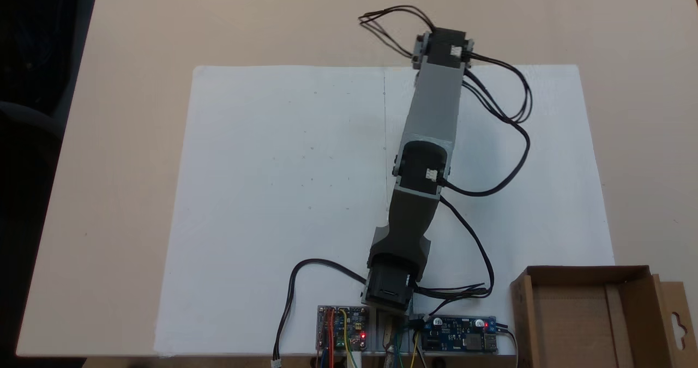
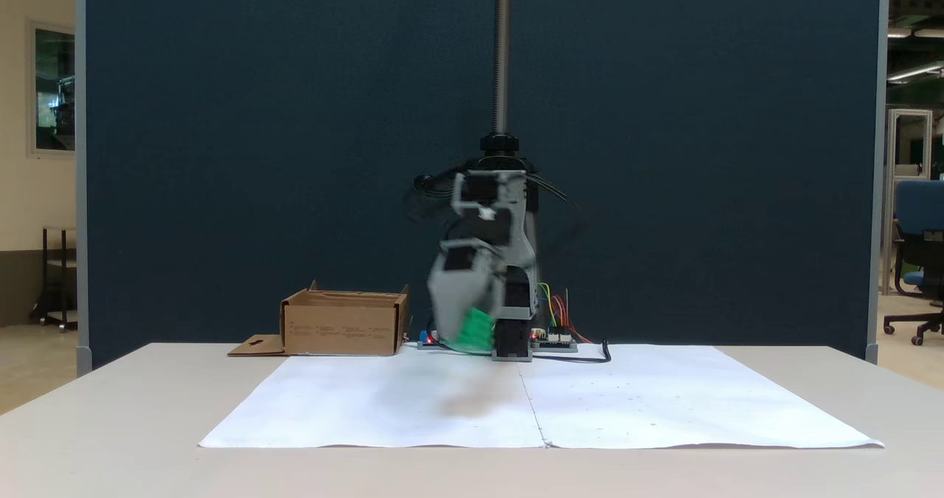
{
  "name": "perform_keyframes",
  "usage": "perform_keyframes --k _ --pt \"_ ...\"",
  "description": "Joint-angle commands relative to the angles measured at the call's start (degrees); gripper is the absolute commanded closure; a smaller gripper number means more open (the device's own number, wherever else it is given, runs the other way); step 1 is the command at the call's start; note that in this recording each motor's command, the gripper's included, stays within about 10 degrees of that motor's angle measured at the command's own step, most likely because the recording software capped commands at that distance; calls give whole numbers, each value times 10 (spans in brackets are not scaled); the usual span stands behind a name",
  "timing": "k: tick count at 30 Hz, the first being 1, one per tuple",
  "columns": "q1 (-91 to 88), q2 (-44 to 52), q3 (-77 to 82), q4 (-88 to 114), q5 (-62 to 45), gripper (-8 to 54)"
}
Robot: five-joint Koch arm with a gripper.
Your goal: Grasp a green dice and put it in the bin.
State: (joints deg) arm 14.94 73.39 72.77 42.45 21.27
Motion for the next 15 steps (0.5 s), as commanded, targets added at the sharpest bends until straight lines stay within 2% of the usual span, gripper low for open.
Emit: perform_keyframes --k 1,5,7,15 --pt "42 34 -45 -12 -33 336" --pt "127 41 -69 -21 -61 336" --pt "237 67 -69 -57 -92 336" --pt "412 79 -69 -55 -173 336"
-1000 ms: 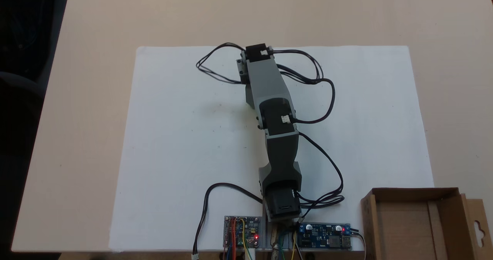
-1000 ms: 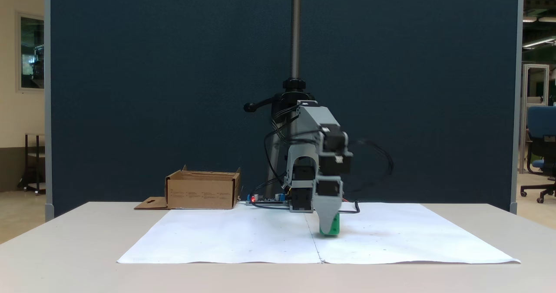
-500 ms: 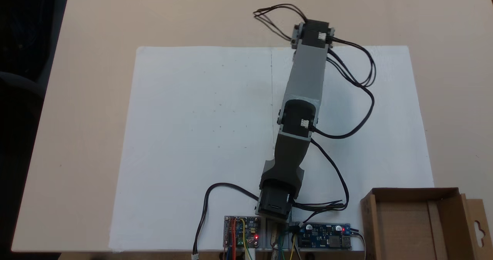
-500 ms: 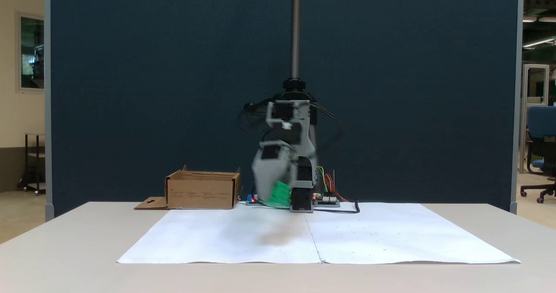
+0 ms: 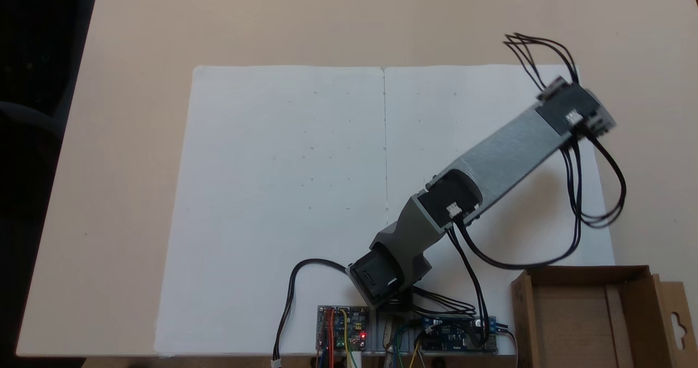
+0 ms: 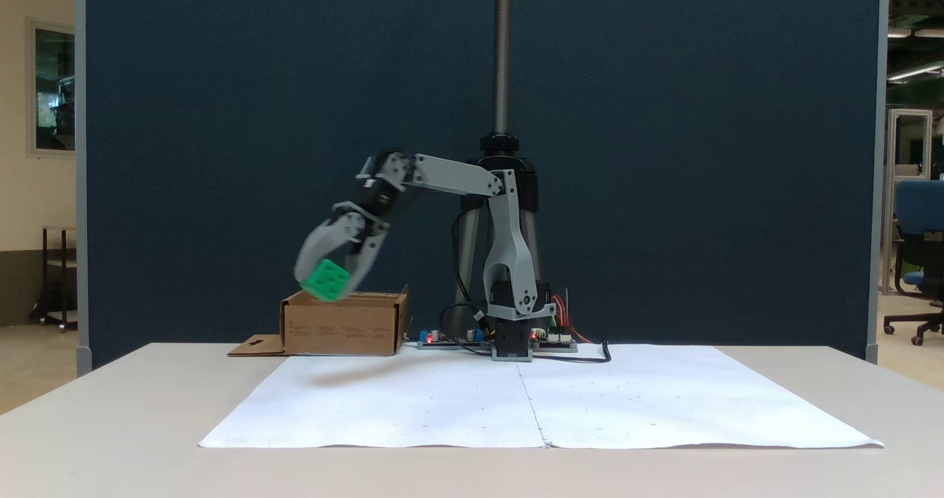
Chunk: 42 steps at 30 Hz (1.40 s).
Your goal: Grasp a green dice and put it in the bin.
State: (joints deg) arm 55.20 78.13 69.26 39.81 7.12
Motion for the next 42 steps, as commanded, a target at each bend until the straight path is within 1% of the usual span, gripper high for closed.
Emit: perform_keyframes --k 1,8,13,17,20,28,34,35,36,37,39,40,42 --pt "28 32 -34 -26 -40 336" --pt "187 33 -34 11 -124 336" --pt "266 33 -34 52 -177 336" --pt "353 39 -34 129 -238 336" --pt "401 40 -34 141 -267 336" --pt "458 37 -34 134 -335 336" --pt "477 9 -34 119 -357 330" --pt "478 4 -34 112 -357 216" --pt "478 -1 -34 109 -356 132" --pt "478 -6 -34 108 -356 121" --pt "478 -10 -34 105 -356 46" --pt "478 -10 -34 104 -356 24" --pt "478 -10 -34 98 -356 24"
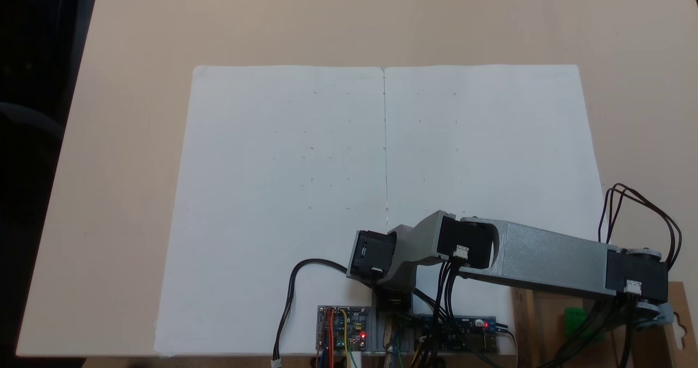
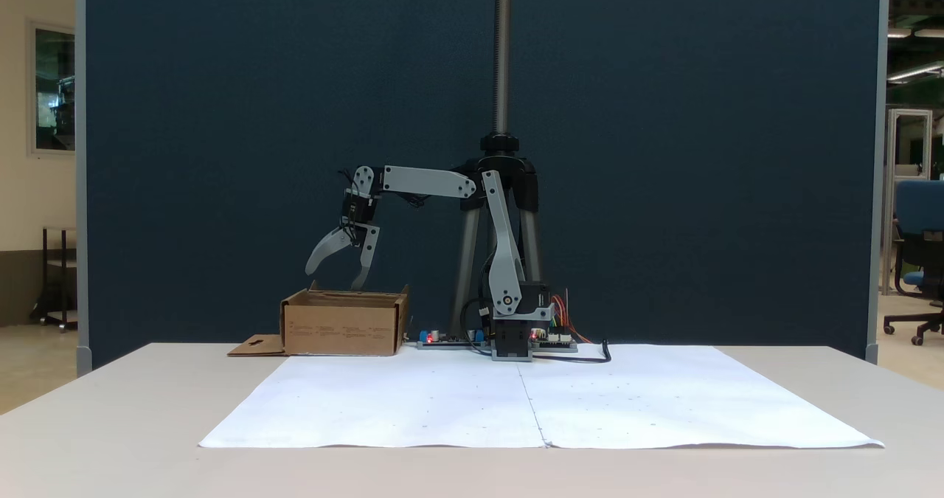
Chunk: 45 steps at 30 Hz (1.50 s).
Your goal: Grasp a green dice and put it in the bin.
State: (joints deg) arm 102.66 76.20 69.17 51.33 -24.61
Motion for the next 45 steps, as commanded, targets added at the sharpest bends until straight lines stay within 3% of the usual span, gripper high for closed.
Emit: perform_keyframes --k 1,9,22,36,45 --pt "3 10 -33 -19 -38 24" --pt "-40 11 -33 -39 -11 25" --pt "-388 163 -33 -73 220 33" --pt "-813 169 -23 -81 230 20" --pt "-934 177 54 -120 243 -11"
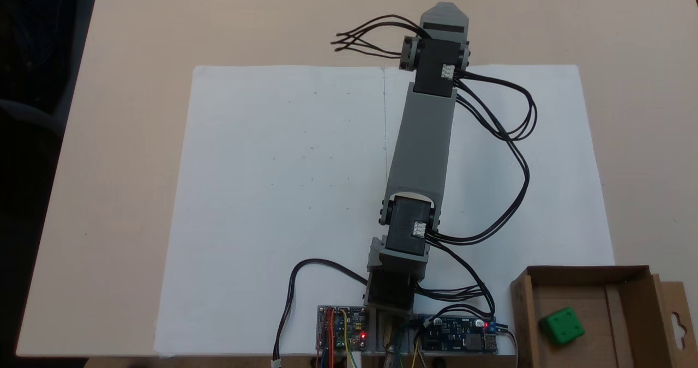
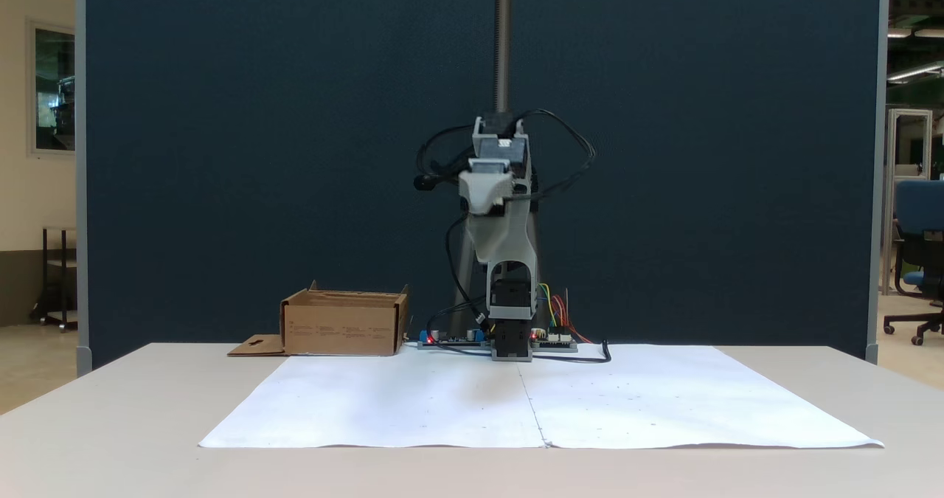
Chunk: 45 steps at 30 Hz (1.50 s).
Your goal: Grasp a green dice and put it in the bin.
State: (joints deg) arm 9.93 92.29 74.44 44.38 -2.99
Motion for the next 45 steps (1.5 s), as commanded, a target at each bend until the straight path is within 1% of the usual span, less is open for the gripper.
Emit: perform_keyframes --k 1,5,8,14,19,24,33,41,45 --pt "-21 26 27 -64 26 -15" --pt "-70 142 236 -172 21 -11" --pt "-96 238 386 -241 20 6" --pt "-101 425 585 -375 24 10" --pt "-80 438 688 -481 20 4" --pt "-71 438 808 -580 16 13" --pt "-75 437 954 -764 14 16" --pt "-76 436 1049 -940 13 14" --pt "-71 436 1050 -1002 13 11"
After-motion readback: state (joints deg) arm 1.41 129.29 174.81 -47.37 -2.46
